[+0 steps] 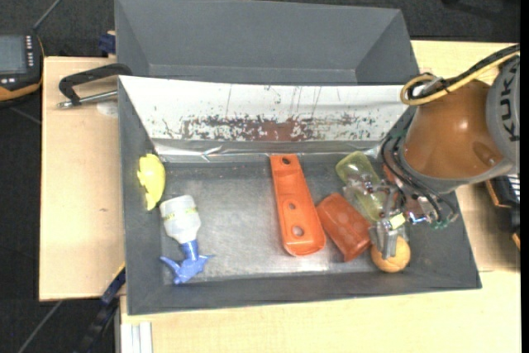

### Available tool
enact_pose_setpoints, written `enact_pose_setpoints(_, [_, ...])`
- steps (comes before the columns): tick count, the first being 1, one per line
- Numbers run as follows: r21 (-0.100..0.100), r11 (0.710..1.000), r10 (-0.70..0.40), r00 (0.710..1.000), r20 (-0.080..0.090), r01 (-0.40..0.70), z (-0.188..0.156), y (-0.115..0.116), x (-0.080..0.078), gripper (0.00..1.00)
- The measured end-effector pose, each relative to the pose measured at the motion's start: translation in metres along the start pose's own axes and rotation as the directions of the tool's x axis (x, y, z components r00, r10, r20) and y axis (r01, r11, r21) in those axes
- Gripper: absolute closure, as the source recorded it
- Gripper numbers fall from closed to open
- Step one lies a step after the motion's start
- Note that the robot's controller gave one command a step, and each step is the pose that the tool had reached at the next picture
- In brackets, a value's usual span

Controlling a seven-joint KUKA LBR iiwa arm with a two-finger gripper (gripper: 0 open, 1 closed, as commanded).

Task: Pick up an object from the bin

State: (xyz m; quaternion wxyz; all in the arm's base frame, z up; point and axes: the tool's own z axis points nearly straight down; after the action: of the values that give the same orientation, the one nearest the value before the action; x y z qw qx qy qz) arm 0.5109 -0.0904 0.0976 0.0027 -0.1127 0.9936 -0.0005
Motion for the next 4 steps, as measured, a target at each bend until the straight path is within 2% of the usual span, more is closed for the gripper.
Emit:
enact_pose_setpoints(1, [0.011, 1.0, 0.017, 1.0, -0.004, -0.017, 0.014, 0.023, 0.004, 0.0])
enact_pose_setpoints(2, [0.006, 0.989, -0.146, 0.989, -0.019, 0.146, 0.017, 0.028, -0.035, 0.0])
enact_pose_setpoints(3, [0.028, 0.973, -0.229, 0.973, 0.002, 0.229, 0.014, 0.071, -0.034, 0.0])
enact_pose_setpoints(4, [0.011, 0.974, -0.226, 0.974, 0.001, 0.226, 0.023, 0.132, -0.02, 0.0])
